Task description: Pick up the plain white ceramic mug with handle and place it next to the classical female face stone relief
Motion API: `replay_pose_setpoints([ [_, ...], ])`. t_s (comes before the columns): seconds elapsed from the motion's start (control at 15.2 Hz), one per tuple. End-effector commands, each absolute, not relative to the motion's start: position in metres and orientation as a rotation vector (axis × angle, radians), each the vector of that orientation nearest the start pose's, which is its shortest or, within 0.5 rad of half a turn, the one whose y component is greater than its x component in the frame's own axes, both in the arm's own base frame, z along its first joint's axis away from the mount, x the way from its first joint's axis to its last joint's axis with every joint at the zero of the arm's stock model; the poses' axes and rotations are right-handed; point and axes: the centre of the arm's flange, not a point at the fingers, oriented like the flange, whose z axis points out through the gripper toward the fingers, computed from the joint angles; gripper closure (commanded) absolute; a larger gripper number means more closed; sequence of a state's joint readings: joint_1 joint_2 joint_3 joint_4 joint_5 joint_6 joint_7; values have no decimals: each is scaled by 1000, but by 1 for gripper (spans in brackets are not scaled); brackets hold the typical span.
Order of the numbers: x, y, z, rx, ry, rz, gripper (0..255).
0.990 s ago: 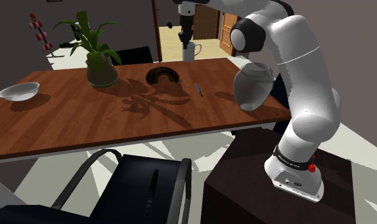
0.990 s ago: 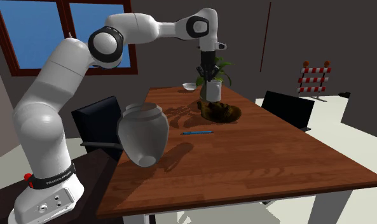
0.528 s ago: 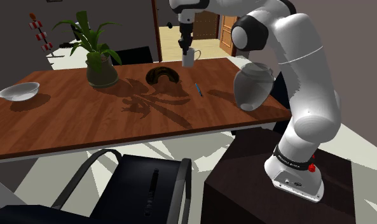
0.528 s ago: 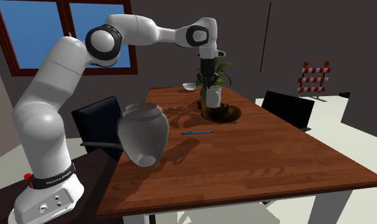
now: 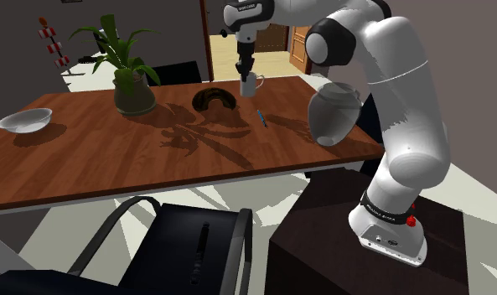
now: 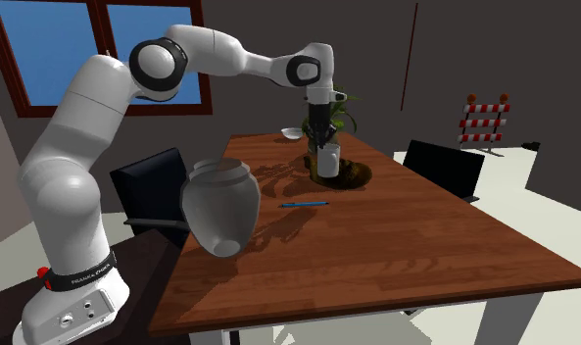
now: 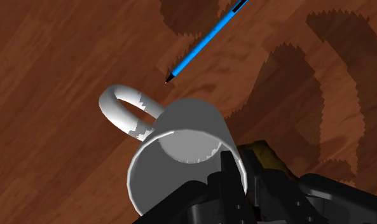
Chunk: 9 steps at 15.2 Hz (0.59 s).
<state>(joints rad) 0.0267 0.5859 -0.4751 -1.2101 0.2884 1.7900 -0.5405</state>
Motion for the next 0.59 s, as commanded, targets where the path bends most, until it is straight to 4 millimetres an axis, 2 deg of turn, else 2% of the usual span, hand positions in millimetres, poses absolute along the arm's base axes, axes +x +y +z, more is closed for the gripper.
replay_pose_setpoints([
  [0.0,689,-209,458,-3135,-177,-95,255],
  [0.53,689,-209,416,-3135,-177,-95,255],
])
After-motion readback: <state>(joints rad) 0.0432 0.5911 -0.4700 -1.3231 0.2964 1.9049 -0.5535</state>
